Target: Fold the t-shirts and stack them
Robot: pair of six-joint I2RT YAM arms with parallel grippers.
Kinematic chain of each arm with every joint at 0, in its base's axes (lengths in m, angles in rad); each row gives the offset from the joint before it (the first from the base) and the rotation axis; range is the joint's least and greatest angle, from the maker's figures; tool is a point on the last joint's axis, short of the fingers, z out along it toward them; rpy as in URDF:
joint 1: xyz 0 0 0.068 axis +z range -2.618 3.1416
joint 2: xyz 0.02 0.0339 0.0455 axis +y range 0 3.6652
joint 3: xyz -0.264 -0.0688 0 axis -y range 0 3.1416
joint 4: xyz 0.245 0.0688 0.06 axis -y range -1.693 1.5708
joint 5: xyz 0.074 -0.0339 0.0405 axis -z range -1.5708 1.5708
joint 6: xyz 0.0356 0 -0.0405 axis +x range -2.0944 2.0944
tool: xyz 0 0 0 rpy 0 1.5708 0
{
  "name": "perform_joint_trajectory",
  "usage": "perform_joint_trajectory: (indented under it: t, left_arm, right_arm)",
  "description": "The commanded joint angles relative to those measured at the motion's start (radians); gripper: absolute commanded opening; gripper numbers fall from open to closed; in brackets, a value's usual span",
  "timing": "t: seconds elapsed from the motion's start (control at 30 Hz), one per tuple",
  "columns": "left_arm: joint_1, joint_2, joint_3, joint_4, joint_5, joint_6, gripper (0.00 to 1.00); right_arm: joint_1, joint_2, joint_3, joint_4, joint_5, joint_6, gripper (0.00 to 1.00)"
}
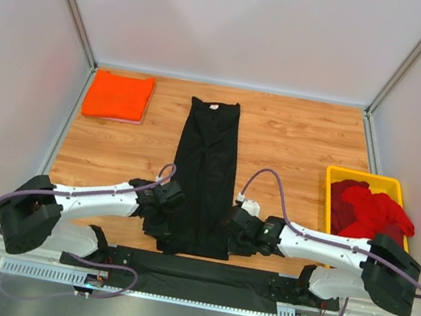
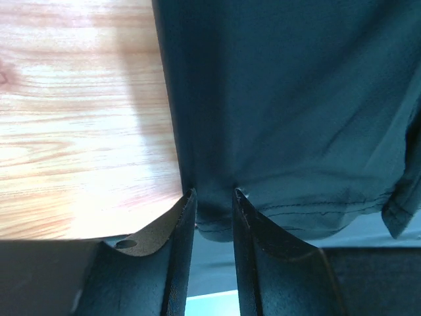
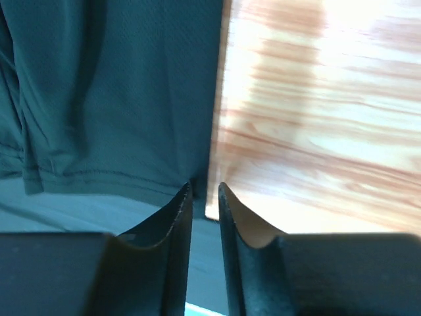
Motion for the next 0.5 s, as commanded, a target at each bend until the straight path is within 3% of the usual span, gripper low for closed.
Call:
perform_joint_trajectory:
  t: [0.0,0.1,0.3,0.47]
  left_arm:
    - [-0.003,0.015,0.019,-0.044,-0.033,-0.026,0.36]
    - [-0.006,-0.035,0.068,-0.048,-0.029,-0.003,0.36]
    - [-0.040,-0.166,0.069,0.206,0.124,0.002,0.36]
    - [-0.075,-0.091,0.080,0.300,0.174,-0.015,0.39]
  right_arm:
    - [0.007,-0.049,0.081,-0.081,0.048,-0.046,0.26]
    - [0.007,-0.037,0.144,-0.097,0.057,-0.082,0.24]
    - [0.005,0.024,0.157,-0.079,0.062,-0.089,0.22]
    - [0.004,0.024,0.123,-0.055,0.057,-0.085,0.24]
